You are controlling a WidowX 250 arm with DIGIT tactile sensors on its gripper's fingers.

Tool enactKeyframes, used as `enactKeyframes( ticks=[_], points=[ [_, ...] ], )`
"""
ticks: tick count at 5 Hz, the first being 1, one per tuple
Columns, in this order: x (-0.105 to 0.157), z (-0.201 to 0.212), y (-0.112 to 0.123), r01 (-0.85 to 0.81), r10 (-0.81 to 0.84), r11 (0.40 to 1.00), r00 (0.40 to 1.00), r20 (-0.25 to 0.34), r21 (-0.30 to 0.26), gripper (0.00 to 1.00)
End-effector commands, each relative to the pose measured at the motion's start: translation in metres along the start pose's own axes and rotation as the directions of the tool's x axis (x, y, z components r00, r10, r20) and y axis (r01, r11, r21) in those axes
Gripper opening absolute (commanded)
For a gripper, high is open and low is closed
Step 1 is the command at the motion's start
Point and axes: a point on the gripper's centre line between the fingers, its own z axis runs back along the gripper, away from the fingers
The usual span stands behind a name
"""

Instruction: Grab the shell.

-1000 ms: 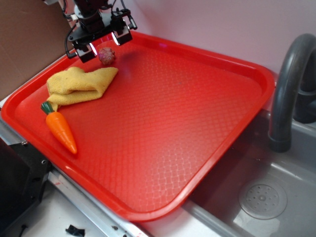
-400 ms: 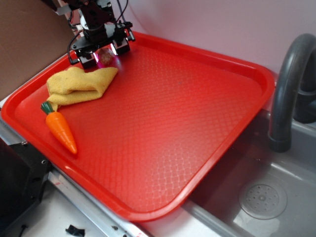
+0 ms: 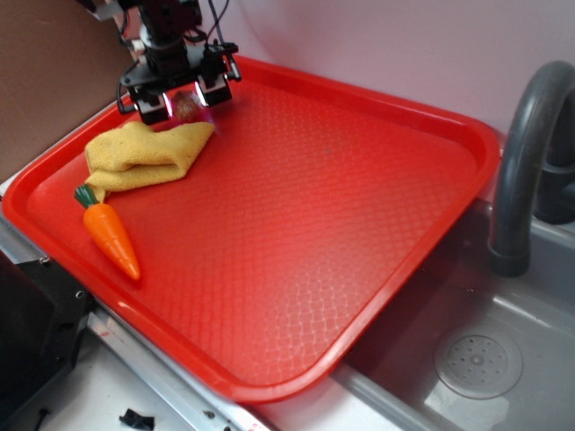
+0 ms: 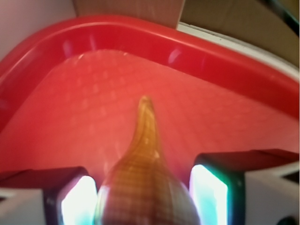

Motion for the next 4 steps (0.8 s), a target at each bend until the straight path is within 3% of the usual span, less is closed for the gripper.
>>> enactKeyframes(
  ticks=[1, 2, 4],
  points=[
    [0.011, 0.112, -0.015, 0.348, -0.376, 0.910, 0.922, -0.095, -0.226, 0.00],
    [-0.005, 0.147, -0.016, 0.510, -0.574, 0.786, 0.812, -0.106, -0.349, 0.00],
    [-0.036, 0.196, -0.005, 0.590, -0.664, 0.701, 0.745, -0.064, -0.401, 0.00]
  ],
)
